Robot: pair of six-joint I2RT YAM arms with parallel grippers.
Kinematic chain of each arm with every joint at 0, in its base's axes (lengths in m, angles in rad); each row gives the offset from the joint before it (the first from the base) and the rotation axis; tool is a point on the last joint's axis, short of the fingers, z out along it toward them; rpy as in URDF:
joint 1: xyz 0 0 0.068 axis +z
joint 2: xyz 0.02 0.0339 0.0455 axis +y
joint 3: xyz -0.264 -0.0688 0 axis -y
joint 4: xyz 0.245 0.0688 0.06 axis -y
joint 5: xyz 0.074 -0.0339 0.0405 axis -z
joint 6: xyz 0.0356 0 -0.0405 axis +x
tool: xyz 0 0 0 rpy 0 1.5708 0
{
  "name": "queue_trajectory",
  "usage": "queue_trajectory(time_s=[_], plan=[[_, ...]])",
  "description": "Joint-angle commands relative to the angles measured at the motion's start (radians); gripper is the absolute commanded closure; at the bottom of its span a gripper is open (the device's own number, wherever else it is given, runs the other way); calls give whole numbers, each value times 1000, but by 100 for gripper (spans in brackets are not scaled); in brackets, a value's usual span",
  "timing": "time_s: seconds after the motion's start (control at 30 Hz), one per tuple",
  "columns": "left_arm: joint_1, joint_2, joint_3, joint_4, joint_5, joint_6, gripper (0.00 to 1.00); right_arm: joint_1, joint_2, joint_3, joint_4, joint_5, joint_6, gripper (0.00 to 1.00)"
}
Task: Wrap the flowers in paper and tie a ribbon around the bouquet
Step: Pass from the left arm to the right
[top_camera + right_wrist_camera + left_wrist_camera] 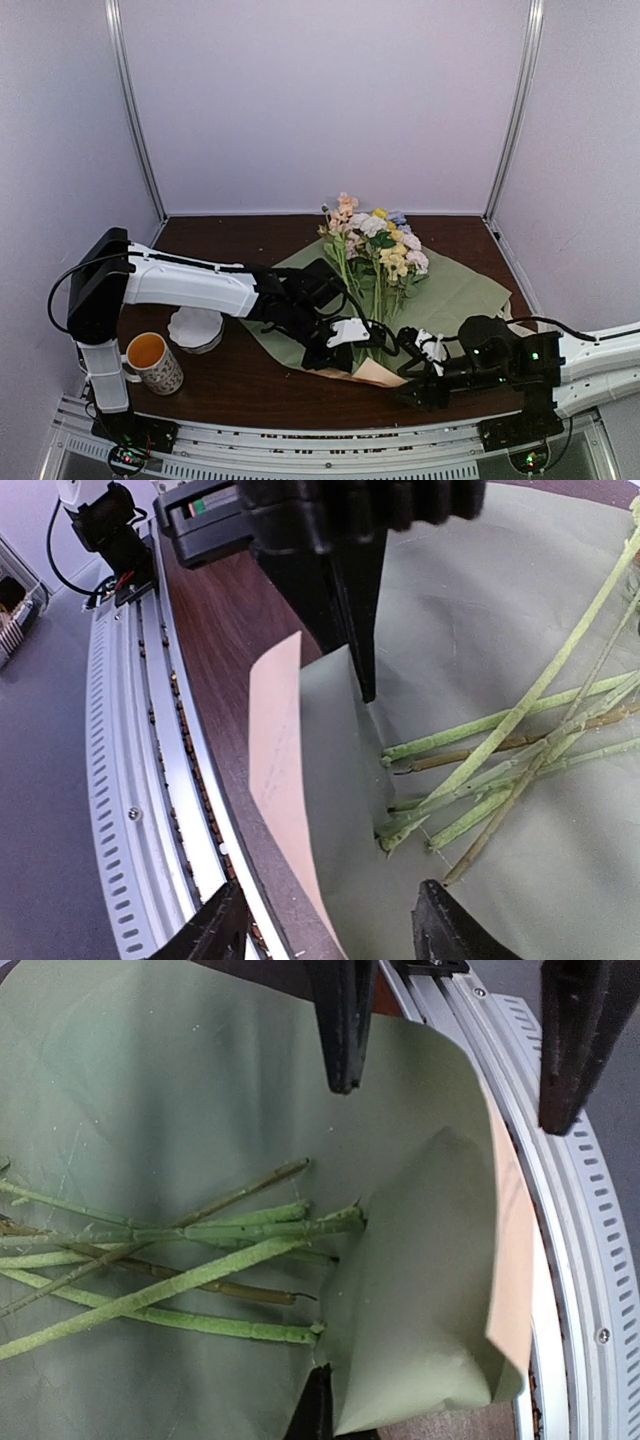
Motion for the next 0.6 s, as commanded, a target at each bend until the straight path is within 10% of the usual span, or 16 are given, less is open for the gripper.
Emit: queue_trajectory(time_s=[0.0,0.23,0.33,0.57], plan=[[10,-10,-14,13,23,4,100,7,24,14,49,38,-25,57],[21,-24,2,-15,55,1,91,5,-44,-28,82,72,56,99],[30,-51,11,-37,93,-7,65,-1,-51,-23,86,95,65,100],[46,-80,-24,-62,102,-16,41,-75,53,31,88,75,101,100]])
